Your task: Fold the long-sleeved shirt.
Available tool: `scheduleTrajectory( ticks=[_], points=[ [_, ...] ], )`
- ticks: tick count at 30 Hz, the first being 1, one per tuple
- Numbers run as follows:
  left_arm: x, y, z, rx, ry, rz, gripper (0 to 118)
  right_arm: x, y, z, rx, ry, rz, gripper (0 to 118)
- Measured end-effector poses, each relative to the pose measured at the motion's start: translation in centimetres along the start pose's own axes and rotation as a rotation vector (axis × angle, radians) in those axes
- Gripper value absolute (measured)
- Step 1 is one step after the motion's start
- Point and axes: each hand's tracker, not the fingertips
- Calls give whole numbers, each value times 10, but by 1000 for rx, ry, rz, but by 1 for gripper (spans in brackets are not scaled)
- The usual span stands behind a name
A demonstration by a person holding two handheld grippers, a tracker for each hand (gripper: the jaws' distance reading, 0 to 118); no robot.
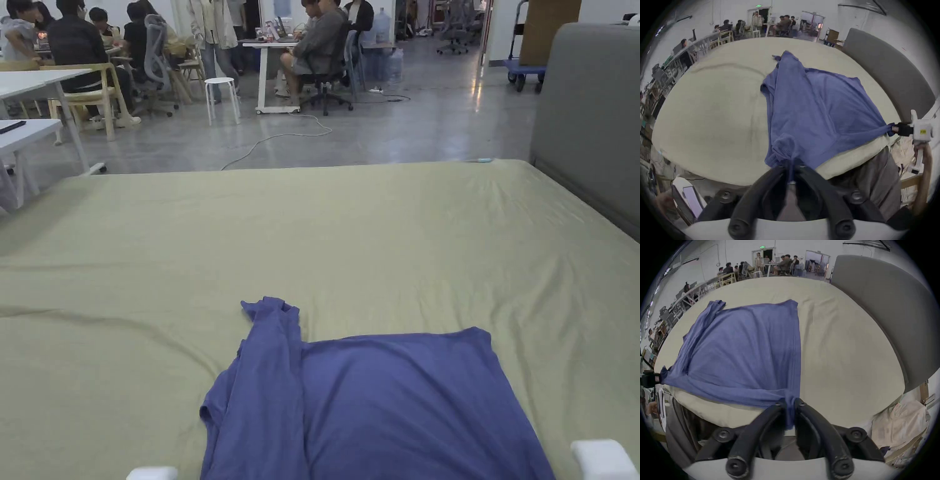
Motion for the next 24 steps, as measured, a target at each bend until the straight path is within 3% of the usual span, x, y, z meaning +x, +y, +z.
scheduleTrajectory(
  ticks=[1,2,3,5,6,7,8,9,12,15,19,20,21,23,24],
  points=[
    [1,4,3,-2,4,-5,77,0,3,6,3,-2,-3,65],
    [2,6,7,0,25,-20,118,-2,5,14,20,-6,-10,110],
    [2,6,12,14,37,-32,114,-1,7,22,45,-25,-6,118],
    [-2,14,32,122,13,-55,114,0,15,42,156,-26,5,118],
    [-3,19,34,112,20,-47,113,1,18,44,156,-33,-3,116],
    [-1,25,39,103,29,-28,105,-1,25,47,140,-33,-4,104],
    [-2,34,40,110,27,6,57,-3,32,49,134,-31,-7,56],
    [-4,41,43,159,-7,10,0,-6,38,50,138,-21,-1,5],
    [6,80,30,167,5,-19,0,-20,51,31,155,-25,22,0],
    [2,141,15,194,-70,10,0,-31,60,20,134,43,58,0],
    [10,246,-36,303,20,-62,0,-40,69,4,122,70,67,0],
    [10,271,-59,218,-41,0,7,-44,70,-2,107,76,70,0],
    [6,295,-80,208,-42,-2,36,-46,70,-7,91,81,69,0],
    [4,340,-134,136,13,43,118,-48,70,-16,52,107,64,0],
    [2,352,-150,155,97,49,116,-49,69,-20,42,111,57,0]
  ],
)
